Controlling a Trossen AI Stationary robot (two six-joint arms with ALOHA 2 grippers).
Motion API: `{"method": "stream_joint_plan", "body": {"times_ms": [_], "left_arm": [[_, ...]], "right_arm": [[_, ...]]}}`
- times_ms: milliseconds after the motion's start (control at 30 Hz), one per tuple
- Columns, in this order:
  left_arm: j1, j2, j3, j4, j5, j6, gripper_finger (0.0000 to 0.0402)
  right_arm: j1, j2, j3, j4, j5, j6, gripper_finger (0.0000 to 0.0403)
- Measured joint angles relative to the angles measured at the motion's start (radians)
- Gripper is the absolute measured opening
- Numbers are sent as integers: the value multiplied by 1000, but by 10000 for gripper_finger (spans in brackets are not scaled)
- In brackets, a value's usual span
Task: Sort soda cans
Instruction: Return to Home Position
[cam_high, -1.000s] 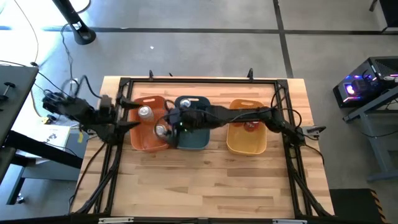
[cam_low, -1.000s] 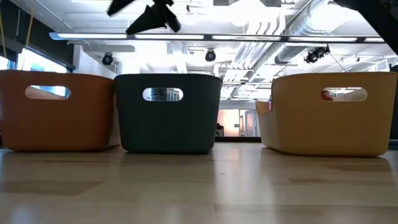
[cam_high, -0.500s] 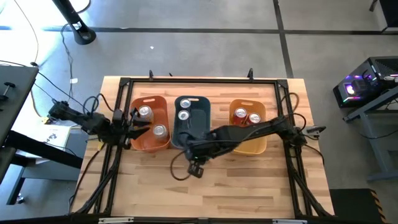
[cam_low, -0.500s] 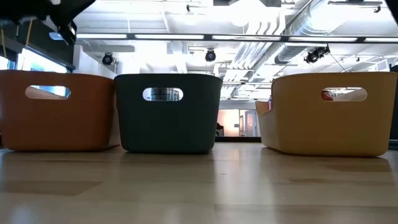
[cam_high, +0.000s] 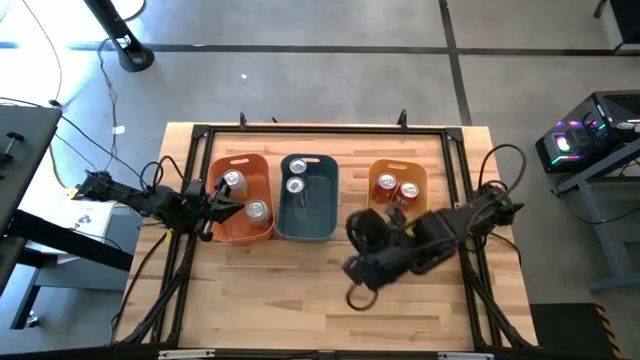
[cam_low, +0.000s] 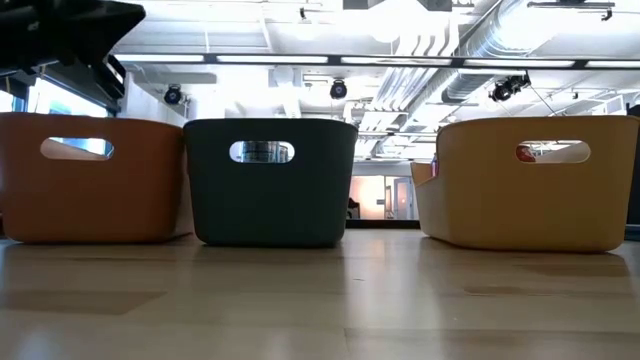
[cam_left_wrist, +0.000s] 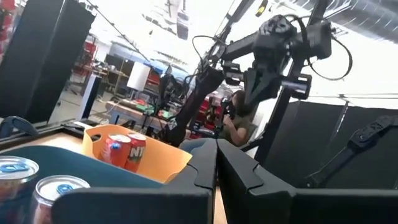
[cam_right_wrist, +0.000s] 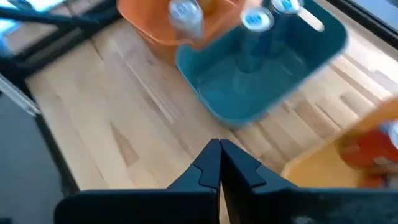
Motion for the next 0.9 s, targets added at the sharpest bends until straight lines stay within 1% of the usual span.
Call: {"method": "stream_joint_plan", "body": {"times_ms": [67, 133, 200, 267, 300, 367, 433, 500, 533, 600, 667, 767, 900], "left_arm": [[0, 0, 0, 4, -1, 11, 4], [0, 0, 0, 6, -8, 15, 4], [0, 1, 0, 5, -8, 17, 5], [0, 1, 0, 4, -8, 26, 5], [0, 1, 0, 3, -8, 29, 5], [0, 1, 0, 3, -9, 46, 5], [0, 1, 0, 4, -12, 78, 5], [0, 1, 0, 3, -12, 103, 5], [0, 1, 0, 2, -12, 105, 5], [0, 2, 0, 1, -12, 97, 5], [0, 2, 0, -1, -12, 96, 5], [0, 2, 0, -3, -12, 96, 5], [0, 2, 0, -4, -13, 96, 5]], "right_arm": [[22, -1, -32, -25, 11, 60, 0], [38, -8, -100, -11, 9, 103, 0], [46, -24, -208, 78, -18, 107, 0], [37, -58, -352, 263, -56, 60, 0], [25, -81, -435, 387, -93, 2, 0], [-22, -134, -605, 663, -214, -141, 0], [-94, -188, -770, 909, -351, -292, 0], [-178, -247, -908, 1062, -461, -427, 0], [-221, -280, -967, 1110, -498, -488, 0], [-304, -361, -1072, 1167, -546, -588, 0], [-372, -458, -1173, 1232, -572, -685, 0], [-454, -642, -1333, 1346, -643, -812, 0], [-560, -909, -1560, 1455, -721, -844, 0]]}}
